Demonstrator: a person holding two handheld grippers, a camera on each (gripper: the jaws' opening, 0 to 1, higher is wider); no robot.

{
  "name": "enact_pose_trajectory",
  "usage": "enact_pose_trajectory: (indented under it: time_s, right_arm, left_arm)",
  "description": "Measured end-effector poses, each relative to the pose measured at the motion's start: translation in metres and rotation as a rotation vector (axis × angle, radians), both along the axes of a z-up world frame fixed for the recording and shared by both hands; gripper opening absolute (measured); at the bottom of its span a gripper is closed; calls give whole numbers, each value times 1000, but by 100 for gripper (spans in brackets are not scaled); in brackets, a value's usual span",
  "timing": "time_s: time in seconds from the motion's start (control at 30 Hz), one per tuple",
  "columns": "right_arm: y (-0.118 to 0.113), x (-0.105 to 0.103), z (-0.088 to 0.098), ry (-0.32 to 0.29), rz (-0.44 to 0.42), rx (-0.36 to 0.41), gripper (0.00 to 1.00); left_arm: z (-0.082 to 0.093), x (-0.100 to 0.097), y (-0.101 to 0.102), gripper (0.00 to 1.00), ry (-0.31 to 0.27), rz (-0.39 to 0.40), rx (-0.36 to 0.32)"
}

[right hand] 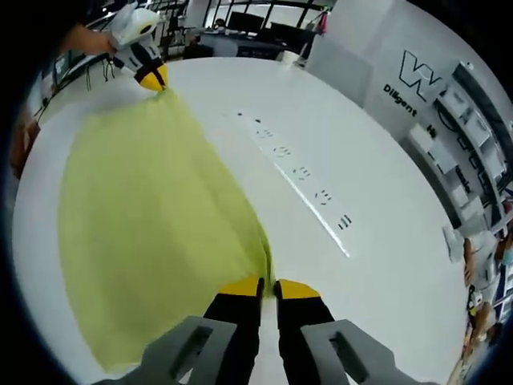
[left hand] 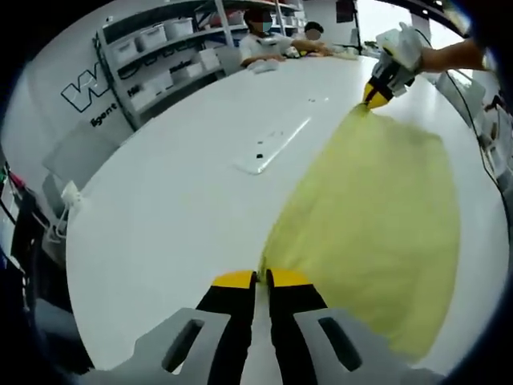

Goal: Fold the garment on the visible template until the final outline fits inside the template.

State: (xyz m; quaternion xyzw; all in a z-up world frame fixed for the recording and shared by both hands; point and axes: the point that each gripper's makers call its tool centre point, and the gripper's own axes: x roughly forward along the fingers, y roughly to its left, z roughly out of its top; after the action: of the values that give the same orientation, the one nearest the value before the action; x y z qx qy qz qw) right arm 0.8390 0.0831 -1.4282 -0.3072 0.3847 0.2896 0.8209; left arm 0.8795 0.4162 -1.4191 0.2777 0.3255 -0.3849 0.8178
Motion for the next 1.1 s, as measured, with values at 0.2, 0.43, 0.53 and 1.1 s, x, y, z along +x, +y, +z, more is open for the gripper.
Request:
enact_pose_trajectory:
  time_s: [0.2,0.43,0.53,1.1]
  right_arm:
    - [-1,2,1,-3,-36,40,18]
    - [3,9,12,-62,-48,78,14]
    - [9,5,7,-40,-23,84,10]
    - [2,5,-16,17,-168,122,1]
  left_arm:
    - [6,8,9,8,-25,35,-8]
    - [15,3,-7,13,-48,-3,-63]
    - [11,-7,-18,14,-12,-37,-87]
    - [-18,-3,-17,6,16,18,-54]
